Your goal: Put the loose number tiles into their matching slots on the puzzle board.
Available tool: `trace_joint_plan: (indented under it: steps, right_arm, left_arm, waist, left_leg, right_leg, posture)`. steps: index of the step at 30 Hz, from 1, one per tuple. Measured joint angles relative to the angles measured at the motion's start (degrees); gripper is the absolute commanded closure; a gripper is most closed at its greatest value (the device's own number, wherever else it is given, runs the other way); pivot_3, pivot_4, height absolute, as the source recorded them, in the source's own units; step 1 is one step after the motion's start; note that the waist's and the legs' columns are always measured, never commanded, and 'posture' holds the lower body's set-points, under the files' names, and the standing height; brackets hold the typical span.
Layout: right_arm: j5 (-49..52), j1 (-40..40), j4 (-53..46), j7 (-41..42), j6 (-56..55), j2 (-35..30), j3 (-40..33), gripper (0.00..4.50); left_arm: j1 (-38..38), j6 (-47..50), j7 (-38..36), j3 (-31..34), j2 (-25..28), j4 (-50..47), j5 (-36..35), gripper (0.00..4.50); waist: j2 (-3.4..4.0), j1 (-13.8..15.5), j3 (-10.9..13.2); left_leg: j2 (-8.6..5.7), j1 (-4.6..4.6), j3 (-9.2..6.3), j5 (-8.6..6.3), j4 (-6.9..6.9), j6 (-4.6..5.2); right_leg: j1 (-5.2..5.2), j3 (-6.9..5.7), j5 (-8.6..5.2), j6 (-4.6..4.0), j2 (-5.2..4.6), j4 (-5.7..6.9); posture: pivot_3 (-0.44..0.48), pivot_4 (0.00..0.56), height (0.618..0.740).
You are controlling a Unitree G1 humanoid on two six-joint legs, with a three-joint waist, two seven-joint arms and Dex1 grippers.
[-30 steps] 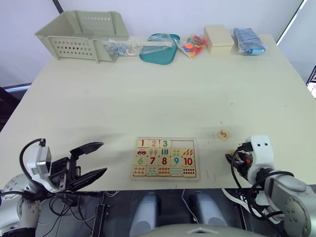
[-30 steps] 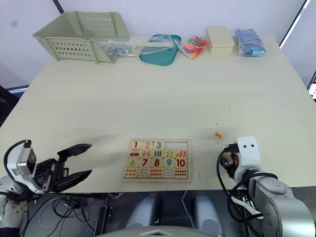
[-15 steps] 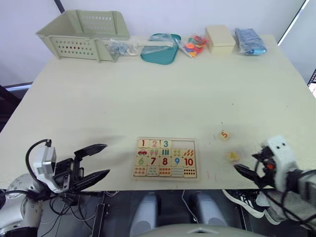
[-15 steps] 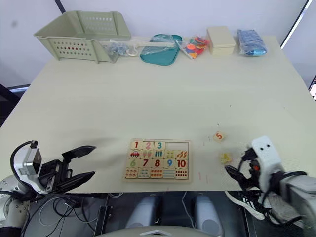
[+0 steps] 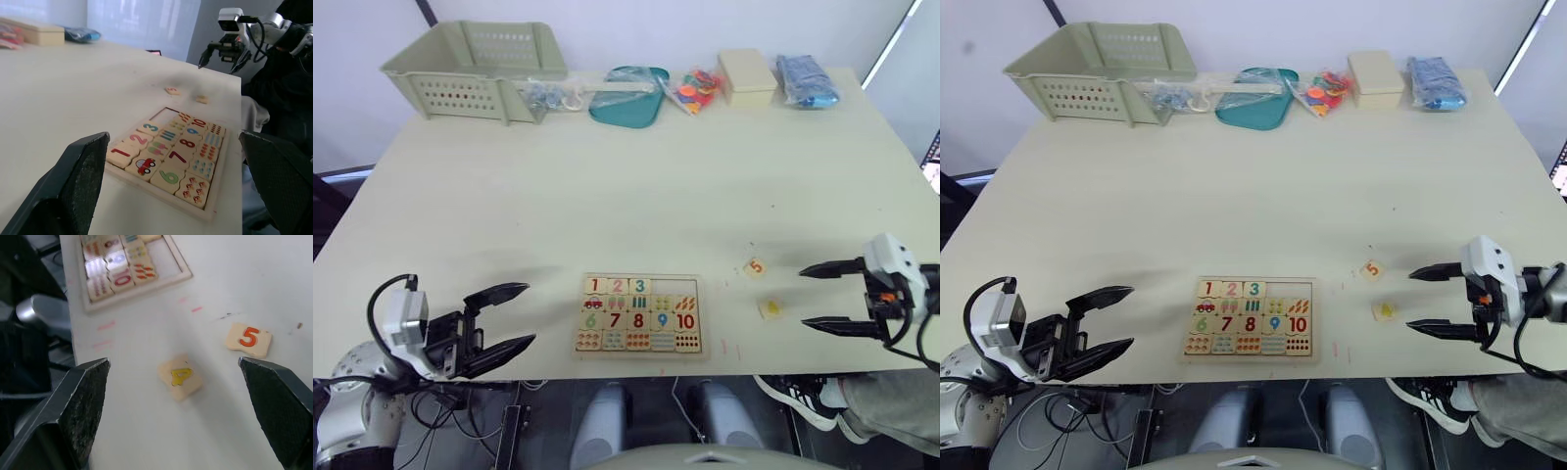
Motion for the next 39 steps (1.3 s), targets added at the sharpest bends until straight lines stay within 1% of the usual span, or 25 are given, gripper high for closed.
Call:
trace_joint_plan:
  steps: [1,3,6,9,12,15,18,20,23,29,33,39]
  right_arm:
    - [-2.04,-5.83,8.42,2.86,-6.8,-0.12,5.63,0.11]
    - [-2.54,-10.25,16.27,4.1,-13.52,-0.99,11.92,0.11]
    - [-2.39,-14.85,25.07,4.55,-21.84,-0.91,19.34,0.11]
    - [-1.3,-18.08,30.19,4.6,-26.25,-0.61,23.56,0.11]
    - [-0.02,-17.98,31.66,4.58,-29.04,-0.44,25.88,0.11]
    - [0.78,-17.29,31.73,4.57,-29.75,-0.42,25.92,0.11]
    - [1.26,-16.69,31.8,4.56,-30.71,-0.36,25.93,0.85]
    - [1.1,-16.39,32.57,4.55,-32.2,0.18,25.78,1.88]
    - [0.74,-16.25,33.26,4.62,-34.61,1.26,25.5,1.88]
    - [0.68,-15.66,33.49,4.59,-36.82,1.94,25.38,1.88]
    - [0.68,-15.66,33.55,4.63,-37.38,2.42,25.38,1.88]
    - [0.74,-15.84,34.39,4.74,-37.56,3.06,25.32,1.88]
  left_arm:
    - [0.82,0.62,-0.03,-1.37,2.15,0.17,-1.26,0.0]
    - [1.08,0.81,-0.03,-2.59,5.29,0.36,-2.91,0.0]
    - [1.54,0.21,-0.04,-3.13,7.47,1.47,-4.55,0.0]
    - [1.67,-1.21,-0.04,-4.22,8.33,2.86,-4.86,0.0]
    - [1.74,-2.27,-0.05,-5.24,8.34,3.61,-5.09,0.0]
    - [1.62,-2.97,-0.05,-5.28,8.34,3.87,-5.23,0.0]
    - [1.18,-3.53,-0.05,-5.74,8.34,4.49,-5.49,0.0]
    - [0.97,-3.92,-0.05,-6.34,8.34,4.79,-5.5,0.0]
    - [0.62,-4.42,-0.06,-7.33,8.33,5.12,-5.5,0.0]
    - [0.91,-5.35,-0.06,-7.39,8.6,5.27,-6.01,0.0]
    - [1.42,-5.63,-0.07,-7.4,9.56,5.26,-6.68,0.0]
    - [2.06,-5.67,-0.07,-7.42,9.65,5.26,-6.75,0.0]
  waist:
    - [0.0,-0.21,0.04]
    - [0.1,-0.15,0.12]
    - [0.19,0.01,0.17]
    - [0.23,-0.01,0.2]
    - [0.24,0.06,0.2]
    - [0.25,0.06,0.21]
    - [0.25,0.05,0.21]
    - [0.25,0.04,0.21]
    - [0.25,0.02,0.21]
    - [0.25,-0.05,0.2]
    - [0.25,-0.06,0.2]
    - [0.24,-0.08,0.2]
  left_leg:
    - [0.01,0.03,0.03,0.0,-0.02,0.0]
    - [0.01,0.03,0.02,0.0,-0.02,0.0]
    - [-0.01,-0.04,-0.03,0.0,-0.03,0.0]
    - [-0.03,-0.07,-0.08,0.0,-0.03,0.0]
    - [-0.02,-0.08,-0.17,0.0,-0.03,0.0]
    - [-0.03,-0.05,-0.17,0.0,-0.02,0.0]
    - [-0.03,-0.02,-0.16,0.0,-0.01,0.0]
    - [-0.03,-0.02,-0.16,0.0,-0.01,0.0]
    - [-0.03,-0.02,-0.16,0.0,-0.01,0.0]
    - [-0.02,0.01,-0.15,0.0,-0.01,0.0]
    - [-0.01,0.03,-0.15,0.0,-0.01,0.0]
    - [-0.01,0.04,-0.13,0.0,-0.01,0.0]
  right_leg:
    - [-0.02,0.06,0.0,-0.01,0.01,0.02]
    - [-0.05,0.09,0.0,-0.01,-0.06,0.02]
    - [-0.12,0.14,0.01,0.0,-0.11,-0.02]
    - [-0.15,0.17,0.01,0.01,-0.12,-0.02]
    - [-0.15,0.1,0.01,0.0,-0.1,0.0]
    - [-0.14,0.11,0.01,0.0,-0.1,0.02]
    - [-0.13,0.12,0.01,0.0,-0.08,0.06]
    - [-0.12,0.13,0.01,0.0,-0.07,0.06]
    - [-0.13,0.12,0.01,0.0,-0.06,0.06]
    - [-0.12,0.15,0.01,0.0,-0.05,0.08]
    - [-0.11,0.15,0.01,0.0,-0.04,0.09]
    - [-0.1,0.16,0.01,0.0,-0.03,0.09]
  posture:
    - [0.0,0.15,0.74]
    - [0.0,0.15,0.74]
    - [0.0,0.15,0.74]
    - [0.0,0.15,0.74]
    - [0.0,0.15,0.74]
    - [0.0,0.15,0.74]
    - [0.0,0.15,0.74]
    - [0.0,0.15,0.74]
    - [0.0,0.15,0.74]
    - [0.0,0.15,0.74]
    - [0.0,0.15,0.74]
    - [0.0,0.15,0.74]
